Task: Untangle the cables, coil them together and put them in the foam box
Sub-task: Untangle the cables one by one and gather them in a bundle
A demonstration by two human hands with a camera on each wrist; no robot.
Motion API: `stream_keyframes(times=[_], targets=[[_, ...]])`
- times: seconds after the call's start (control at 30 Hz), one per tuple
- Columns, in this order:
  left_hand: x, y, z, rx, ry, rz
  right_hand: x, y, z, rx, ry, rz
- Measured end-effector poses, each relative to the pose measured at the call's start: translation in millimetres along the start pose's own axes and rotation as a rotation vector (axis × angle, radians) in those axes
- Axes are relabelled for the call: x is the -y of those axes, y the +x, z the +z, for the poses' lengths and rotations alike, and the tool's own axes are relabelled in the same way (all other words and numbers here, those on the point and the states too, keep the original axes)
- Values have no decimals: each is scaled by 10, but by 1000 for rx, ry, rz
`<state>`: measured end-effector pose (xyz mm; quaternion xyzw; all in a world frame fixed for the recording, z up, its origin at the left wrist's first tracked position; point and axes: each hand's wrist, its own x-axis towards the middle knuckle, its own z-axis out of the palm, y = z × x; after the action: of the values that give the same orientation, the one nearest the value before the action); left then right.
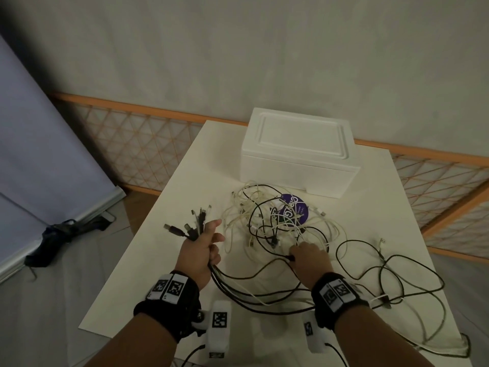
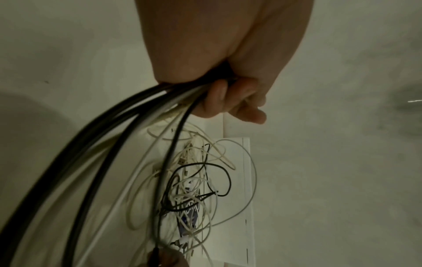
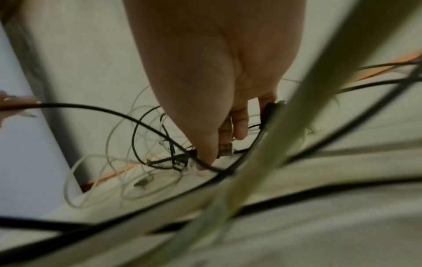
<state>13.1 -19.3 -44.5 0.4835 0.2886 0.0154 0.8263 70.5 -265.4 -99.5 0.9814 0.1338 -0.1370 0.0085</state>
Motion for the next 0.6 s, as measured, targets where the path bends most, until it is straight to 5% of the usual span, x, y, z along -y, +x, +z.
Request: stream_keyframes(times=[0.17, 0.4, 0.6], targets=[[-86, -26, 116, 67, 118, 105, -78, -23, -350, -161, 267, -47], [-330, -43, 674, 351, 268, 175, 221, -263, -1472, -557, 423, -350], [-446, -65, 1016, 401, 336, 255, 435, -279, -1771, -558, 773, -433]])
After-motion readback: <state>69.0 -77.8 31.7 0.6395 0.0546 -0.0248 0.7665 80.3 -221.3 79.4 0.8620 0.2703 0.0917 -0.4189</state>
